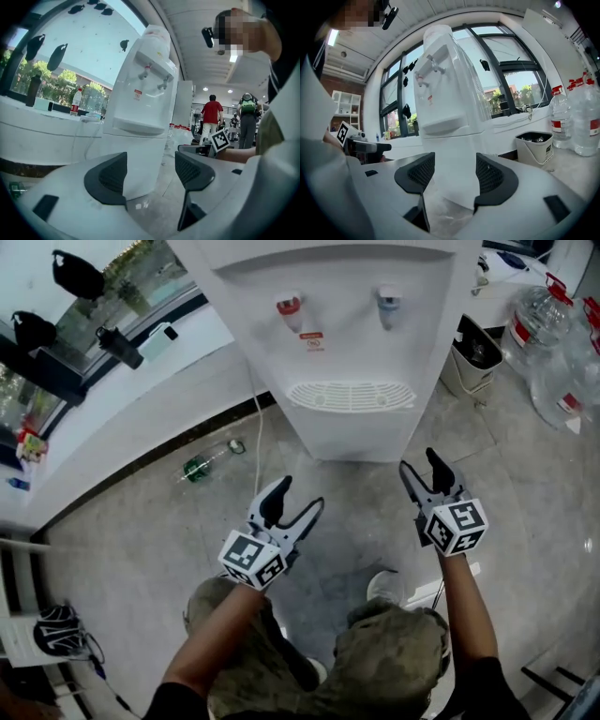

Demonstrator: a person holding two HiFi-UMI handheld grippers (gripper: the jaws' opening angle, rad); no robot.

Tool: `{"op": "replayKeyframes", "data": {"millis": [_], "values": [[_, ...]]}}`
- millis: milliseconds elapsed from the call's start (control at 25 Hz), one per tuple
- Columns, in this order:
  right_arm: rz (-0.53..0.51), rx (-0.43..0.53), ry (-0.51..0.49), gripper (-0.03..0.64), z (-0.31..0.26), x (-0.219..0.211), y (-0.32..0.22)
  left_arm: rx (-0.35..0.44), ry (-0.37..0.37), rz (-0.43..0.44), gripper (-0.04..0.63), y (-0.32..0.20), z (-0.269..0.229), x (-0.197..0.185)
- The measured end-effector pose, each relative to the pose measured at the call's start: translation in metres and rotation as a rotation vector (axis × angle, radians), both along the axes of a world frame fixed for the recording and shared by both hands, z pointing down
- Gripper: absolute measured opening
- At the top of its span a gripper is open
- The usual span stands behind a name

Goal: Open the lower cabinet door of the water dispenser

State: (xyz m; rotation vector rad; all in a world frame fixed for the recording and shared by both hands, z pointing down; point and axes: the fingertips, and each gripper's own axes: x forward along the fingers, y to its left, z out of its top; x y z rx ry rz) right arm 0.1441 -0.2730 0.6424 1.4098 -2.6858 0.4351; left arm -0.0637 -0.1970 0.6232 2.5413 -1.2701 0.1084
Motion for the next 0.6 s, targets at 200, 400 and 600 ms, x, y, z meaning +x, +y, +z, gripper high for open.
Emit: {"op": "replayKeyframes", "data": {"millis": [200,400,600], "values": [[-0.002,0.035,0.026,0.241,-0.013,0.000,-0.007,0.026,-0.003,0.008,0.296,0.001,-0.012,-0.004],[-0.010,0.032,0.053,0.241,-0.016,-0.004,-0.016,-0.005,-0.010,0.011,0.296,0.014,0.008,-0.008],[-0.015,0.030,0.024,0.241,-0.003,-0.005,-0.032,0.034,0.048,-0.026,0.296,-0.001,0.003,-0.005]]}}
